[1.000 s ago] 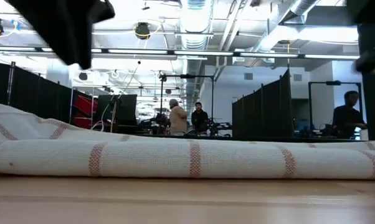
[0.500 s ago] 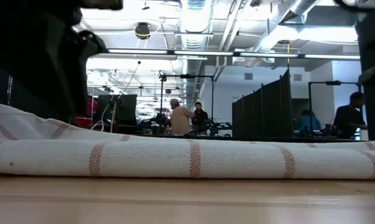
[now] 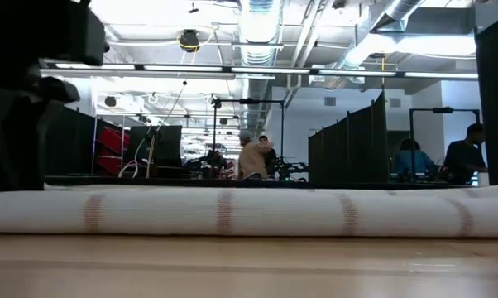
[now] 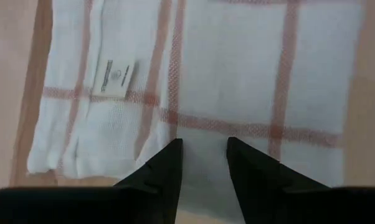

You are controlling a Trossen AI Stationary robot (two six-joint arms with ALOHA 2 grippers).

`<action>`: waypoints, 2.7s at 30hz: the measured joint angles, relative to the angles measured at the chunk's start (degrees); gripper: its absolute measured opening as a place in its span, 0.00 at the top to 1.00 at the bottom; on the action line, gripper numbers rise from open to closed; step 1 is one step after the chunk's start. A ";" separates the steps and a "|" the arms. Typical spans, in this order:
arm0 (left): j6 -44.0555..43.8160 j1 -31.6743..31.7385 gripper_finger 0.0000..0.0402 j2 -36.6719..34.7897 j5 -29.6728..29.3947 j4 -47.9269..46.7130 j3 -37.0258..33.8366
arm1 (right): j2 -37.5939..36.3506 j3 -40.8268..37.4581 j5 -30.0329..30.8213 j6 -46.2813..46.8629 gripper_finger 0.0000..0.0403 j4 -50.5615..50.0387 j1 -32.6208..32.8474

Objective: Roll towel
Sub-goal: Fold the towel

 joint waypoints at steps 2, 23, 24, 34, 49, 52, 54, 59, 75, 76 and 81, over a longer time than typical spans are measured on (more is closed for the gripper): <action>1.66 0.10 0.72 -1.18 -0.02 -0.80 3.56 | -1.69 2.03 0.15 0.66 0.65 1.12 -0.76; 15.12 -0.93 0.72 1.00 -5.05 -23.06 38.26 | 1.02 20.29 3.24 -2.53 0.65 1.71 -1.74; 13.26 -1.87 0.72 2.67 -6.22 -25.13 40.90 | 2.42 22.20 3.41 -2.08 0.65 -0.69 -0.67; 0.12 -7.15 0.72 23.52 -17.26 -40.94 59.28 | 16.81 28.87 9.79 7.43 0.56 -9.90 8.20; -1.12 -8.32 0.72 34.41 -19.59 -42.10 59.07 | 24.70 28.60 16.43 1.85 0.52 -15.86 5.32; -5.30 -8.68 0.72 34.41 -19.57 -44.06 59.06 | 24.79 27.97 16.97 1.79 0.52 -16.19 4.96; -9.86 -9.00 0.72 34.23 -19.14 -43.47 57.65 | 24.68 27.22 17.08 1.81 0.52 -14.81 4.64; -12.46 -8.97 0.72 34.46 -10.93 -42.99 55.10 | 24.73 26.10 17.01 1.78 0.52 -13.12 4.43; -6.60 -6.39 0.72 34.38 -9.32 -39.81 49.05 | 24.61 25.13 16.71 -0.33 0.52 -11.93 2.39; -6.50 -6.43 0.72 34.39 -9.13 -39.61 48.41 | 24.64 25.01 16.67 -0.34 0.52 -11.86 2.20; -6.47 -6.98 0.72 34.16 -9.88 -39.69 45.37 | 24.64 24.70 16.66 -0.35 0.52 -11.62 2.16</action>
